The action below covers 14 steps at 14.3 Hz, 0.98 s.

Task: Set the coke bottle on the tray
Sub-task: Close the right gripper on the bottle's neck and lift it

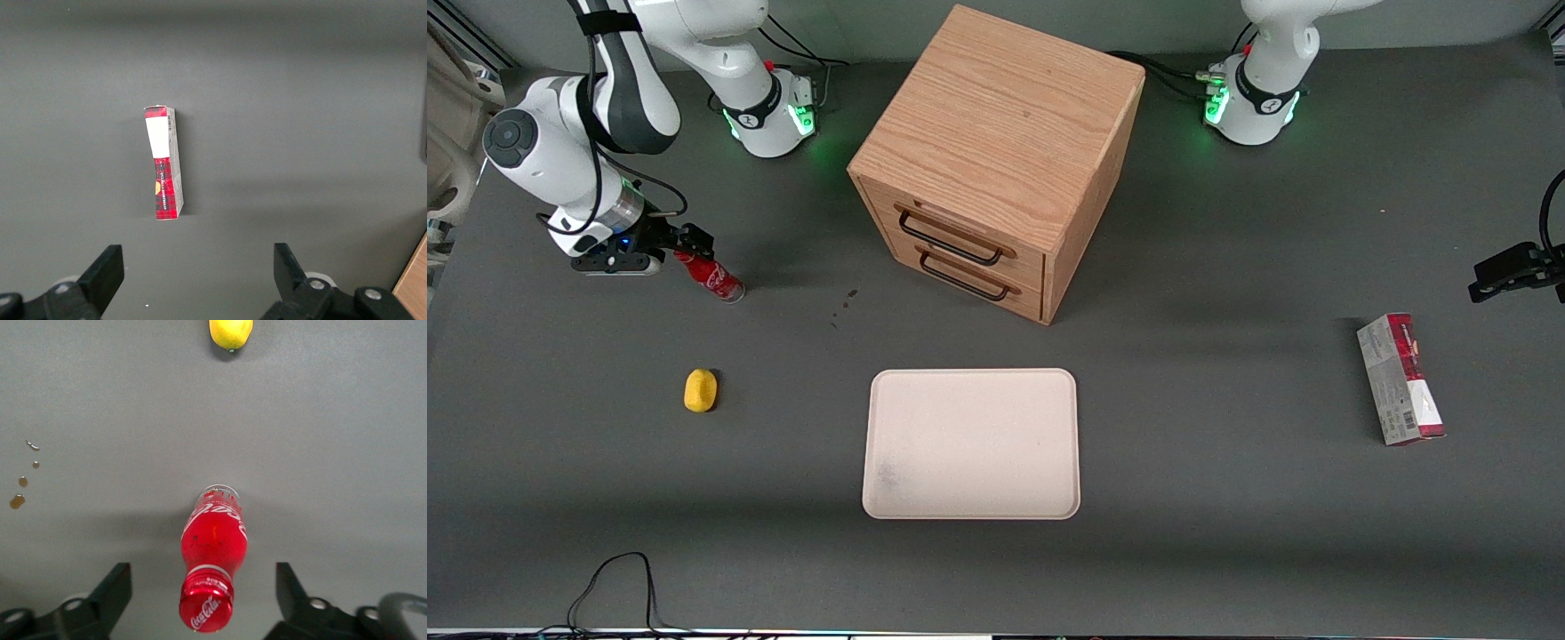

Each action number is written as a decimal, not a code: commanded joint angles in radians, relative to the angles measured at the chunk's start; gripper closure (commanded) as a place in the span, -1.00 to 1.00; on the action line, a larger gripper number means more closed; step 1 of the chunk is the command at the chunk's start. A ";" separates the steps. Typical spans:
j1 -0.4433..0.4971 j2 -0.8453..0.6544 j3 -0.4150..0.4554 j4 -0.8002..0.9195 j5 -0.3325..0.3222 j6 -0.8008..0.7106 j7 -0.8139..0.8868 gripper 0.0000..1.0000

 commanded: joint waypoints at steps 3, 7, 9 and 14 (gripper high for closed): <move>0.014 0.004 -0.014 0.000 -0.010 0.004 -0.012 0.64; 0.014 0.003 -0.014 0.006 -0.010 -0.014 -0.025 1.00; 0.014 0.001 -0.014 0.020 -0.010 -0.028 -0.025 1.00; 0.017 -0.010 -0.002 0.291 -0.007 -0.343 -0.026 1.00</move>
